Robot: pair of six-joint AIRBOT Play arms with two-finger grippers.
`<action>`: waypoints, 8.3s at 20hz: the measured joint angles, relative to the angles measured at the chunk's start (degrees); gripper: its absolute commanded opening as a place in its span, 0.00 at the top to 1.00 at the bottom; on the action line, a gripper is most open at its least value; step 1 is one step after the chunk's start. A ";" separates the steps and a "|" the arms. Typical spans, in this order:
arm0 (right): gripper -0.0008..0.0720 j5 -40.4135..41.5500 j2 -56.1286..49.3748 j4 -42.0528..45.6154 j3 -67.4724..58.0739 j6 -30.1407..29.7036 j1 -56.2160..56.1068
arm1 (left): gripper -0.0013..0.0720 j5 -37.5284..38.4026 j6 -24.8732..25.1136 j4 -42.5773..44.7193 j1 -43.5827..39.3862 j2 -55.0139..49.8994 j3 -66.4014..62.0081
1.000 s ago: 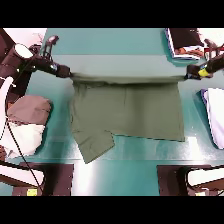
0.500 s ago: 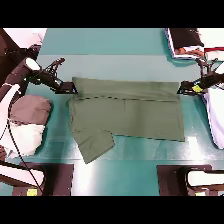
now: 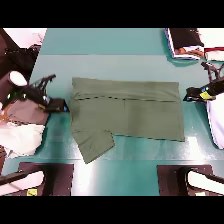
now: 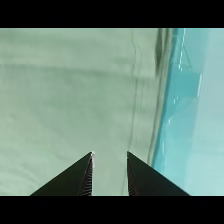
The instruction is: Fold the shirts.
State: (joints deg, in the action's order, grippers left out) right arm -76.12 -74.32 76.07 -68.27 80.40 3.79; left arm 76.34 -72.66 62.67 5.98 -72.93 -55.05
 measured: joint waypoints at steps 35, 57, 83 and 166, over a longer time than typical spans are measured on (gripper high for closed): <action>0.53 -1.55 10.25 -7.34 34.51 -9.40 22.49 | 0.93 -12.68 0.52 -16.61 -10.69 13.14 19.39; 0.96 -10.12 26.08 -3.08 21.22 -7.04 19.50 | 0.93 -0.15 -7.58 -9.42 -10.78 29.77 8.72; 0.29 -5.53 -17.75 -13.18 -10.58 -10.69 13.86 | 0.93 -16.35 -2.64 -8.94 -10.62 -2.21 -7.91; 0.09 8.55 -26.99 -39.52 -6.78 -10.47 -23.12 | 0.93 -7.61 -8.37 8.41 -7.74 -4.37 -41.20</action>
State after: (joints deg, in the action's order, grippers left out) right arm -67.57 -101.32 36.56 -75.05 69.93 -19.33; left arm 68.73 -81.03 71.09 -1.76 -77.30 -96.25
